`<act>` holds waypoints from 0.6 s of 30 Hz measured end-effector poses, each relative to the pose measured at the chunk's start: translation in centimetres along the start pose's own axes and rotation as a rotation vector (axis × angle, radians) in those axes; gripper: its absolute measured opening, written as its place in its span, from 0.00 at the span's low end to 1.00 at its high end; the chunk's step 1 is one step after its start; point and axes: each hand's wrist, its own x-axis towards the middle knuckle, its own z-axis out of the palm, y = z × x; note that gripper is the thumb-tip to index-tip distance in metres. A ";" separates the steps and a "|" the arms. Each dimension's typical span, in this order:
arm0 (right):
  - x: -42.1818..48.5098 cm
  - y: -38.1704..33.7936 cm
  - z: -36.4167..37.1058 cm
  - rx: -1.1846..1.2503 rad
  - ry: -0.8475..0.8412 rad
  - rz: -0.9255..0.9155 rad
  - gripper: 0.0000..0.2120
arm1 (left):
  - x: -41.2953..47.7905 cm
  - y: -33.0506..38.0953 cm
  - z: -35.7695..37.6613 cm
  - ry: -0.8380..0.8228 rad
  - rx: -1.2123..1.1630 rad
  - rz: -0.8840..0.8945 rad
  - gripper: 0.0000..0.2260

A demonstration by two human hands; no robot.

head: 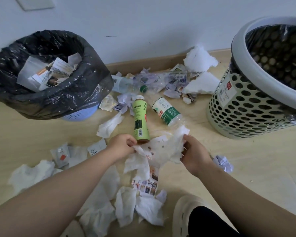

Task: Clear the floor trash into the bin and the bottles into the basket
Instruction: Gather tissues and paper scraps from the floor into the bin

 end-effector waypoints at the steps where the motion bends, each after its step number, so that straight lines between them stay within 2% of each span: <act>1: 0.1 -0.3 -0.1 0.041 0.000 0.014 0.09 | 0.1 0.3 -0.6 -0.010 0.015 0.008 0.10; 3: 0.4 -0.8 -0.4 0.064 0.097 -0.014 0.11 | 0.2 1.2 -2.0 -0.031 0.083 0.040 0.08; 6: 1.4 -1.3 -1.5 -0.070 0.351 -0.105 0.10 | 0.3 2.9 -4.3 -0.069 0.230 0.116 0.08; 9: 1.7 -1.3 -1.5 -0.144 0.430 -0.154 0.10 | 0.3 4.5 -6.6 -0.073 0.363 0.174 0.07; 11: 1.4 -1.5 -0.8 -0.150 0.416 -0.202 0.15 | 0.3 5.0 -7.7 -0.085 0.423 0.182 0.10; 13: 0.2 -1.9 0.6 -0.217 0.359 -0.315 0.15 | -0.1 4.8 -8.4 -0.117 0.400 0.160 0.13; 16: -1.6 -1.7 2.4 -0.541 0.238 -0.569 0.11 | -1.4 3.2 -9.1 -0.115 0.330 0.119 0.12; 18: -2.6 -0.4 3.3 -0.886 0.142 -0.757 0.08 | -2.7 1.6 -9.1 -0.068 0.340 0.139 0.13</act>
